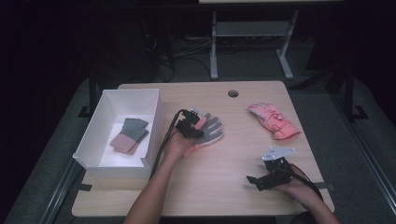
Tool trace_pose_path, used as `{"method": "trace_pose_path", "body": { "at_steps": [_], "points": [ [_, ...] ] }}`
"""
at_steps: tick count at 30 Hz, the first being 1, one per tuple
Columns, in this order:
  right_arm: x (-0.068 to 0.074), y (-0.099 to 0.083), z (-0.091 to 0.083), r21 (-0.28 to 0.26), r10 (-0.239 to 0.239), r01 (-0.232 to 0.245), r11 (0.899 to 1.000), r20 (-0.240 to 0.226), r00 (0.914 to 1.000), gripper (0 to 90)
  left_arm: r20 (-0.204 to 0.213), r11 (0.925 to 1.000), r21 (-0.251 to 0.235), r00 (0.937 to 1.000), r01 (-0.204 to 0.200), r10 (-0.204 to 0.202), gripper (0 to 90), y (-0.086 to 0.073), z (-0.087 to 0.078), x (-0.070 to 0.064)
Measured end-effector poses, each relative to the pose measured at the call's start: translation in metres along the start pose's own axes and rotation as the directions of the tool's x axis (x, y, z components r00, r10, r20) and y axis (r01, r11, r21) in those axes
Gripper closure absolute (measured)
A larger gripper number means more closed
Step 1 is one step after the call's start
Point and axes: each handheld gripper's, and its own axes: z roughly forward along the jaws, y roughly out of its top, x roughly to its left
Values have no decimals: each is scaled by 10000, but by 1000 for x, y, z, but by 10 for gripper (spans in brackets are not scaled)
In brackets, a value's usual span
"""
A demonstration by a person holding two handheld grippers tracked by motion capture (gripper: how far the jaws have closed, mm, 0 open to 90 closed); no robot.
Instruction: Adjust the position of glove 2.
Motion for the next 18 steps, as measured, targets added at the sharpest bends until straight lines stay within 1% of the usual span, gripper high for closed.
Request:
{"method": "trace_pose_path", "body": {
  "at_steps": [1,4,5,6,8,9,10,11,12,15,18],
  "points": [
    [0,0,0,2,-22,22,10000,-12,10000,19,188,10000,56,9998,-56,55,899,-1,0,-4],
    [0,0,1,49,-30,30,10000,-31,10000,19,525,9999,95,9986,-78,73,899,-4,0,-13],
    [0,0,1,49,-30,30,10000,-31,10000,19,525,9999,95,9986,-78,73,899,-4,0,-13],
    [1,0,1,56,-19,19,10000,-19,10000,19,730,10000,57,9973,-50,46,899,-6,0,-20],
    [1,0,0,52,-22,23,10000,-31,10000,20,895,9999,90,9959,-123,114,899,-9,0,-27],
    [1,0,0,56,-42,42,10000,-25,10000,20,965,9998,64,9952,-181,174,899,-10,0,-30],
    [1,0,1,60,-51,51,10000,-24,10000,19,965,9998,64,9952,-181,174,899,-10,0,-30],
    [0,0,1,61,-48,48,10000,-19,10000,19,1111,9995,102,9934,-308,295,899,-13,-1,-38],
    [0,0,1,61,-48,48,10000,-19,10000,19,1111,9995,102,9934,-308,295,899,-13,-1,-38],
    [1,0,1,54,-35,35,10000,-24,10000,19,1290,9983,170,9902,-553,527,899,-18,-2,-51],
    [1,1,1,78,-28,28,10000,-16,10000,19,1469,9976,197,9871,-668,632,899,-22,-1,-65]
  ]
}}
